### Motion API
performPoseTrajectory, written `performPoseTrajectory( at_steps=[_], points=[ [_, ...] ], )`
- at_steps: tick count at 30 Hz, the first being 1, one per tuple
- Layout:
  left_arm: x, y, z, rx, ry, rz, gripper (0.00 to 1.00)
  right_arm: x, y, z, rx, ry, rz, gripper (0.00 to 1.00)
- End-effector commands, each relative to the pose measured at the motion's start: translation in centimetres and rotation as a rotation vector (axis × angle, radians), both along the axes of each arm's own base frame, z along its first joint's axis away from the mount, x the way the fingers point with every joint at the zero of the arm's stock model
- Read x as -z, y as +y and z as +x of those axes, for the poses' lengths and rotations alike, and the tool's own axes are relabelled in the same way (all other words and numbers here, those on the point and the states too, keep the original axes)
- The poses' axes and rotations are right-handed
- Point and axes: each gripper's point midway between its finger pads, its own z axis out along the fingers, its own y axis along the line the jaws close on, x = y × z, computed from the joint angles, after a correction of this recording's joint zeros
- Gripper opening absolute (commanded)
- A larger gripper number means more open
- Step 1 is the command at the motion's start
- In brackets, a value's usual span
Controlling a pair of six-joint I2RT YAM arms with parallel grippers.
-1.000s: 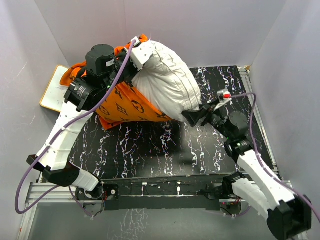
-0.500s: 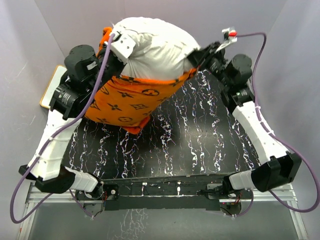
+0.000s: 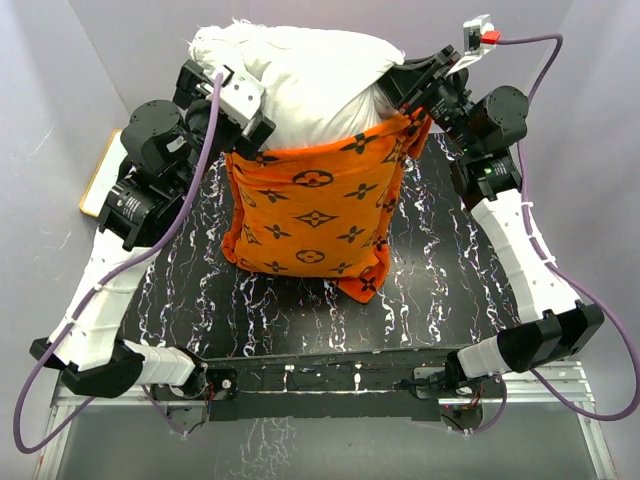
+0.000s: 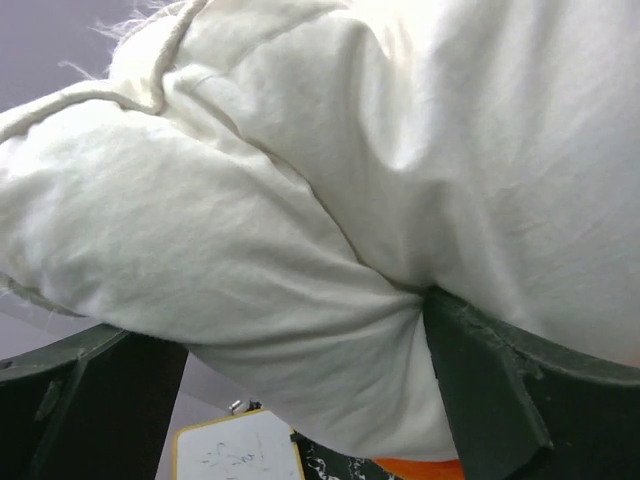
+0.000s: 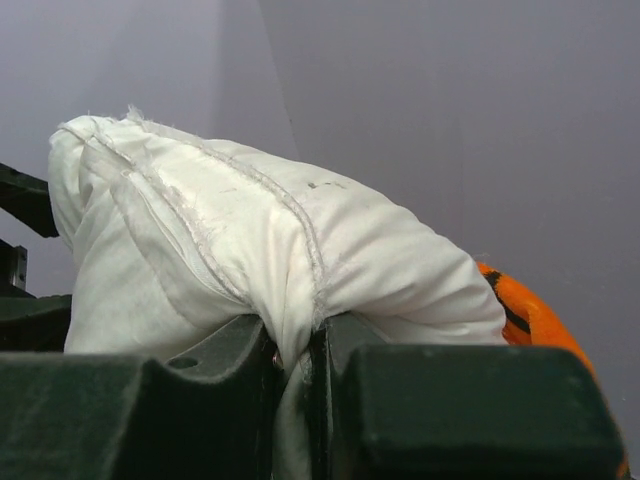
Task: Remove the pillowcase from the pillow
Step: Remove the pillow from the pillowcase.
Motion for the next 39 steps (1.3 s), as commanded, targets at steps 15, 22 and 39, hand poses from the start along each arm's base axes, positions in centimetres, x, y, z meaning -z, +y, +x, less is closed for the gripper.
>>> performPoseTrajectory(
  at_steps=[15,22,39],
  points=[
    [-16.7,2.8,-15.0,0.337,-0.614,-0.266,0.97,-8.5,8.9,-8.1,-0.178,-0.359,-0.023,0.08],
    [-3.5,-5.0,-9.9,0.550,0.096,0.076,0.97,-7.5,13.7,-11.2,-0.301,-0.362,-0.060,0.08],
    [6.2,-2.3,-7.9,0.367,0.314,0.201,0.97,-4.8,15.2,-13.7,-0.345,-0.356,-0.125,0.08]
  ],
)
